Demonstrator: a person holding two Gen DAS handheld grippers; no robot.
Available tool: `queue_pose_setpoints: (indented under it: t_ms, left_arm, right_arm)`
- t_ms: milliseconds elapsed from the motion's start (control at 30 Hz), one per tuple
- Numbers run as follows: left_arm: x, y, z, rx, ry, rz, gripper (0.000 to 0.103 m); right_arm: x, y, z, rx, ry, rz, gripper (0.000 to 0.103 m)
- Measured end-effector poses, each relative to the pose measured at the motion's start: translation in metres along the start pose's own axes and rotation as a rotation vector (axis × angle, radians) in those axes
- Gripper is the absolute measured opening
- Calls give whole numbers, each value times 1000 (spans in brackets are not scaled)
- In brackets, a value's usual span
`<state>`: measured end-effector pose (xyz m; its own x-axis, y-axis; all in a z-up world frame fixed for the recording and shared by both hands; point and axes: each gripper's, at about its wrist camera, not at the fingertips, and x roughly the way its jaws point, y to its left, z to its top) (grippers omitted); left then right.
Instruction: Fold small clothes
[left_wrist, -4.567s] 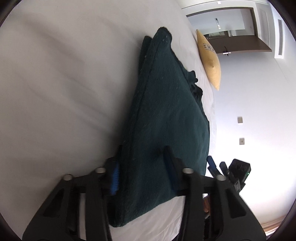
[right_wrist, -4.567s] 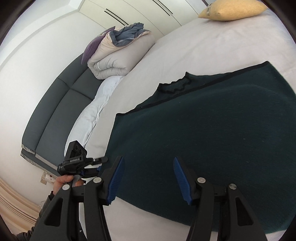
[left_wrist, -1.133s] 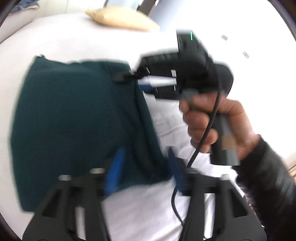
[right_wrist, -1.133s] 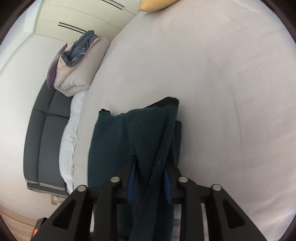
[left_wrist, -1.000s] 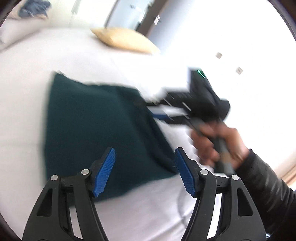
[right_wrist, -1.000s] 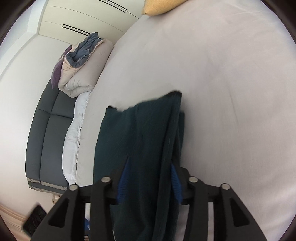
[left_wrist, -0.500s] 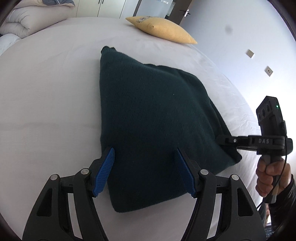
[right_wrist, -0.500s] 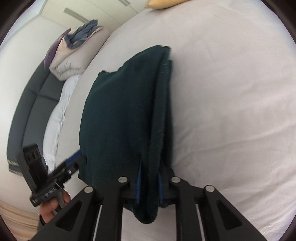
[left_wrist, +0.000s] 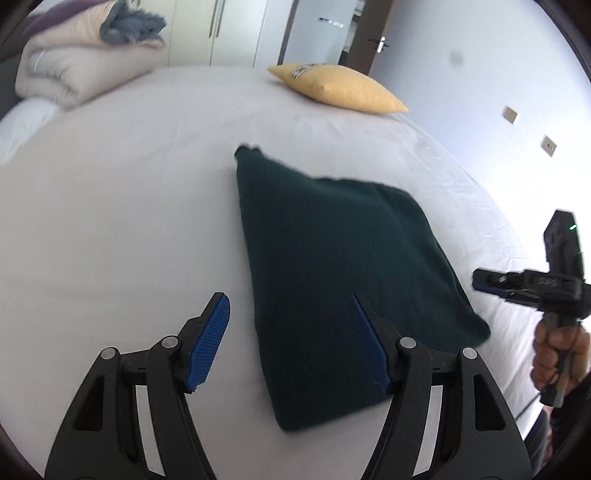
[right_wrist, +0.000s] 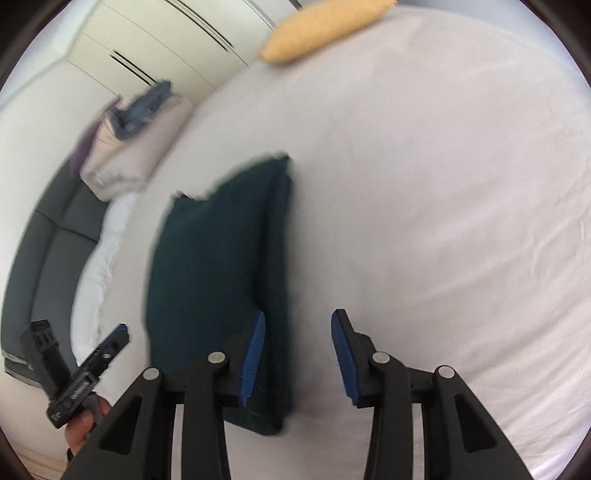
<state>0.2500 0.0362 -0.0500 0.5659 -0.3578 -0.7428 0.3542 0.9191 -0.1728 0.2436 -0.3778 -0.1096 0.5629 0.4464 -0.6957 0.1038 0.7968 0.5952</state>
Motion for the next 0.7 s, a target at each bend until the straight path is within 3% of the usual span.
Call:
queue_pose_setpoints:
  t_ms: [167, 233, 333, 400, 433, 500, 600, 700]
  left_arm:
    - [26, -13, 38, 60, 24, 31, 65]
    - [42, -16, 45, 59, 39, 55, 65]
    - [82, -27, 39, 62, 126, 86, 65]
    - [92, -32, 33, 76, 126, 102, 66]
    - [92, -32, 31, 74, 124, 104, 66]
    - [93, -33, 31, 80, 131, 104, 66]
    - [96, -35, 29, 91, 140, 106, 67]
    - [94, -35, 27, 78, 135, 112, 67]
  right_arm:
    - [12, 42, 23, -62, -21, 199, 42]
    - [28, 52, 34, -67, -25, 223, 42]
    - [58, 52, 45, -25, 11, 275, 42]
    - [80, 49, 45, -22, 54, 217, 41]
    - [86, 47, 43, -21, 64, 188, 32]
    - [88, 35, 37, -23, 51, 195, 23]
    - [80, 27, 28, -2, 39, 223, 23]
    - [58, 32, 18, -49, 16, 166, 24]
